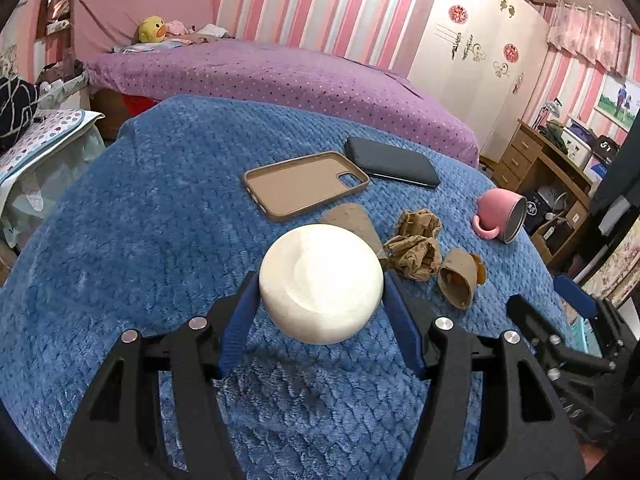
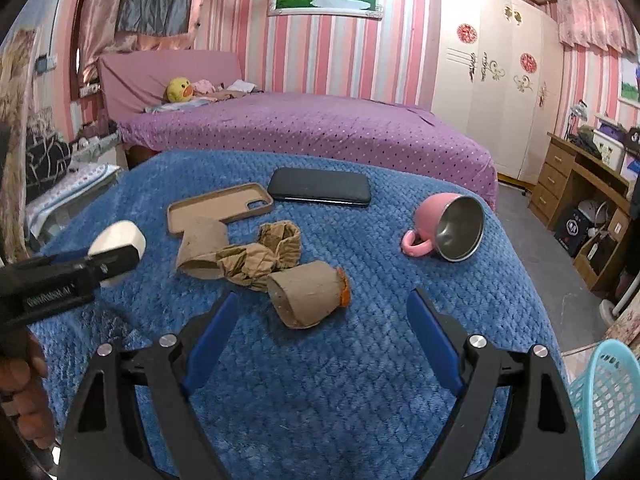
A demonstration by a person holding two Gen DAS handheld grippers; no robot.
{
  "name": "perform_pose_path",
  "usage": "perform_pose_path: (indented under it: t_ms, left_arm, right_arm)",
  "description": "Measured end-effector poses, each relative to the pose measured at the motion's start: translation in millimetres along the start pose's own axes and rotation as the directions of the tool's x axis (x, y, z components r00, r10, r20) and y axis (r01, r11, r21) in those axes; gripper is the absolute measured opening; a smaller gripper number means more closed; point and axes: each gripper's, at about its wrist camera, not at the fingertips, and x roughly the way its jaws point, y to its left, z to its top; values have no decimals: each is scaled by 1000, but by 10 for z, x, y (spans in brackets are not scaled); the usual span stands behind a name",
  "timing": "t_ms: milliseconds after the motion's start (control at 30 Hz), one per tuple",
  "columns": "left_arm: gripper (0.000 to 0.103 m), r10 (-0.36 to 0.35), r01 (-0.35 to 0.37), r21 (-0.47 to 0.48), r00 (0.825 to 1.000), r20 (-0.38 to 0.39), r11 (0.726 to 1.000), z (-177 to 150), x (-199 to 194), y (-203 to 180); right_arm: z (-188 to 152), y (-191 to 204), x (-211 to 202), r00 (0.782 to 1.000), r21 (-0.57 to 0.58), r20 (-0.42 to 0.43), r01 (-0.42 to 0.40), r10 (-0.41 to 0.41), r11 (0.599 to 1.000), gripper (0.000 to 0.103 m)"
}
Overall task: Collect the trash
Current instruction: 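Reach the right gripper to the brown paper cup and close on it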
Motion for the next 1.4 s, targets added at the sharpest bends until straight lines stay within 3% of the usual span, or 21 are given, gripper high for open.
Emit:
perform_pose_path:
  t_ms: [800,1067,1200,1400]
  left_arm:
    - [61,17,-17,-43,1000,0,999,41,-55,343]
    - [61,17,-17,-56,1000,1,998,52,-48,384]
    - [61,18,-18,-56,1000,1,998,56,-44,389]
    - [61,21,-21,-62,1000,0,998,57,-31,395]
  right_arm:
    - [27,354,281,999,-51,-35,-35,34,998,85]
    - [27,465,530,995,-171,-59,69,-80,983,83]
    - [19,425,565,988,-209,-58,128,-143,969,75]
    - [-53,425,697,982,-251,-120,110,-144,962,64]
